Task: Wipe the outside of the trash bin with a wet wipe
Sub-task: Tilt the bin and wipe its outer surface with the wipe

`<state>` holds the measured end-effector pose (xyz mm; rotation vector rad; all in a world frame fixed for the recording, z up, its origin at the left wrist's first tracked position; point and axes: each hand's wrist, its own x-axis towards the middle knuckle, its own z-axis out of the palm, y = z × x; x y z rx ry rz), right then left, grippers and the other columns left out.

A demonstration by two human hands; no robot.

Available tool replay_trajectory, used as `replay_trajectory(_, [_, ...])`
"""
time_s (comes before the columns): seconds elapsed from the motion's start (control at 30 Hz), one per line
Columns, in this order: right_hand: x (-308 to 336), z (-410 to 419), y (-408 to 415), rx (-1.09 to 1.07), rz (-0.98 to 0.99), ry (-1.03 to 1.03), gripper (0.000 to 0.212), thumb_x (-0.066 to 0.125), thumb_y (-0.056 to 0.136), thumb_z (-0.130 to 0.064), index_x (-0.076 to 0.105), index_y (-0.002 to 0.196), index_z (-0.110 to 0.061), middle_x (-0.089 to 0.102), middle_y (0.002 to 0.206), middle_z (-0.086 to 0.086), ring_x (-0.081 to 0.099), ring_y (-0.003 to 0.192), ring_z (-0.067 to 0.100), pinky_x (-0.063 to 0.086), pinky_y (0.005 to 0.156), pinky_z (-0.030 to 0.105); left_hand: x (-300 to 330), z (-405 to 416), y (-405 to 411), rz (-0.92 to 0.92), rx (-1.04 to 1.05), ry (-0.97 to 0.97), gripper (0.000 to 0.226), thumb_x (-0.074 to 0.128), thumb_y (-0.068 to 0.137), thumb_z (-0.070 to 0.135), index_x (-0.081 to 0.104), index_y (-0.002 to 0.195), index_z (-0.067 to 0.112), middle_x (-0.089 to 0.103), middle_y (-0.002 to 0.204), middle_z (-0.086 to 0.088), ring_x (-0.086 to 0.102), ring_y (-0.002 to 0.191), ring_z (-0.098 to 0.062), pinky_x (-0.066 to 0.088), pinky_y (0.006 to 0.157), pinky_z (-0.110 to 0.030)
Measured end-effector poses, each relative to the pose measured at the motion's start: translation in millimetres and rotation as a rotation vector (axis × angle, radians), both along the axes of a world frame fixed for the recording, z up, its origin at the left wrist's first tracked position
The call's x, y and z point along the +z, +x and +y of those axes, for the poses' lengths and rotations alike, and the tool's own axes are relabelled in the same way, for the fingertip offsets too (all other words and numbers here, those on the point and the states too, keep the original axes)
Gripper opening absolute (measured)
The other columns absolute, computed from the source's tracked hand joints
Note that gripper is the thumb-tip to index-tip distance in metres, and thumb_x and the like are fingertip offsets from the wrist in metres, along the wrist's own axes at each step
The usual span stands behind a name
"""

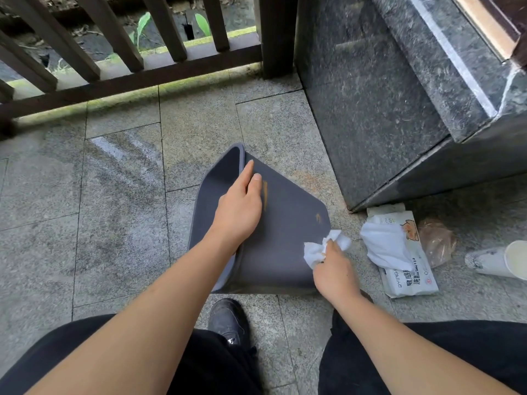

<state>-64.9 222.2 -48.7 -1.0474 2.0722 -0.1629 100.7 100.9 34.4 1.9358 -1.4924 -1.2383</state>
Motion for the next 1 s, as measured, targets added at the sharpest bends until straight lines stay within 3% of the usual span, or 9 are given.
replay_trajectory(0.13, [29.9, -24.0, 29.5, 0.140, -0.032, -0.235, 0.063, 0.044, 0.086, -0.003, 0.033, 0.147, -0.018, 0.045, 0.146, 0.005, 0.046, 0.127, 0.030, 0.040, 0.098, 0.037, -9.7, -4.8, 3.4, 0.060, 0.041, 0.017, 0.050, 0.030, 0.096, 0.060, 0.034, 0.145, 0.051, 0.045, 0.142, 0.027, 0.035, 0.134, -0.005, 0.020, 0.097, -0.019])
replay_trajectory(0.23, [62.2, -46.9, 64.6, 0.322, -0.157, -0.497, 0.064, 0.043, 0.082, -0.006, 0.039, 0.145, -0.017, 0.043, 0.149, -0.001, 0.032, 0.140, 0.017, 0.014, 0.120, 0.037, -11.7, -5.1, -1.1, 0.127, 0.037, 0.010, 0.053, 0.031, 0.095, 0.062, 0.039, 0.145, 0.046, 0.039, 0.149, 0.023, 0.029, 0.140, -0.006, 0.018, 0.112, -0.027])
replay_trajectory(0.33, [76.7, -57.1, 79.5, 0.387, -0.279, -0.600, 0.053, 0.041, 0.084, -0.015, 0.045, 0.137, -0.023, 0.050, 0.141, -0.011, 0.034, 0.135, 0.005, 0.005, 0.121, 0.032, -10.5, -4.2, -2.0, 0.198, 0.074, 0.020, 0.063, 0.031, 0.089, 0.068, 0.042, 0.145, 0.041, 0.040, 0.148, 0.023, 0.030, 0.139, -0.001, 0.018, 0.117, -0.037])
replay_trajectory(0.4, [71.2, -54.9, 71.7, 0.463, -0.255, -0.590, 0.055, 0.041, 0.088, -0.014, 0.042, 0.142, -0.024, 0.044, 0.147, -0.013, 0.030, 0.139, -0.001, 0.003, 0.121, 0.034, -11.5, -3.2, 0.3, 0.203, 0.082, 0.000, 0.062, 0.030, 0.092, 0.064, 0.041, 0.147, 0.036, 0.038, 0.150, 0.021, 0.029, 0.139, -0.001, 0.018, 0.117, -0.037])
replay_trajectory(0.5, [54.9, -49.3, 54.0, 0.425, -0.196, -0.544, 0.067, 0.043, 0.084, -0.006, 0.035, 0.149, -0.020, 0.035, 0.154, -0.008, 0.005, 0.136, -0.012, 0.005, 0.119, 0.030, -14.3, -4.6, 5.2, 0.154, 0.074, -0.024, 0.057, 0.029, 0.097, 0.056, 0.040, 0.148, 0.032, 0.037, 0.151, 0.018, 0.028, 0.140, -0.003, 0.017, 0.115, -0.030])
replay_trajectory(0.67, [16.7, -30.2, 6.5, 0.176, -0.068, -0.190, 0.060, 0.040, 0.091, -0.009, 0.034, 0.147, -0.030, 0.043, 0.149, 0.001, 0.035, 0.136, 0.033, 0.032, 0.107, 0.042, -17.3, -3.8, 12.8, 0.143, 0.097, -0.020, 0.051, 0.028, 0.101, 0.052, 0.039, 0.148, 0.037, 0.038, 0.149, 0.021, 0.031, 0.137, -0.001, 0.020, 0.106, -0.023])
replay_trajectory(0.73, [2.1, -23.8, -13.7, 0.106, 0.003, -0.057, 0.050, 0.040, 0.095, -0.015, 0.038, 0.142, -0.028, 0.051, 0.138, 0.010, 0.047, 0.120, 0.036, 0.042, 0.094, 0.043, -16.7, -1.1, 12.5, 0.150, 0.089, -0.026, 0.048, 0.030, 0.101, 0.052, 0.039, 0.147, 0.040, 0.039, 0.147, 0.023, 0.032, 0.136, 0.000, 0.020, 0.105, -0.022])
replay_trajectory(0.83, [-8.2, -23.3, -21.4, 0.072, 0.035, 0.090, 0.041, 0.040, 0.094, -0.020, 0.042, 0.135, -0.021, 0.054, 0.130, 0.016, 0.052, 0.112, 0.038, 0.044, 0.089, 0.042, -16.7, 1.8, 12.7, 0.141, 0.062, -0.036, 0.047, 0.031, 0.101, 0.052, 0.040, 0.146, 0.043, 0.040, 0.145, 0.026, 0.033, 0.132, 0.004, 0.019, 0.100, -0.018])
replay_trajectory(1.0, [17.0, -37.2, 9.8, 0.110, -0.046, -0.030, 0.049, 0.041, 0.092, -0.017, 0.038, 0.141, -0.022, 0.048, 0.139, 0.009, 0.051, 0.117, 0.032, 0.044, 0.092, 0.037, -17.2, -2.5, 19.2, 0.162, 0.045, -0.016, 0.050, 0.034, 0.096, 0.059, 0.042, 0.143, 0.046, 0.040, 0.144, 0.030, 0.033, 0.127, 0.011, 0.020, 0.102, -0.019])
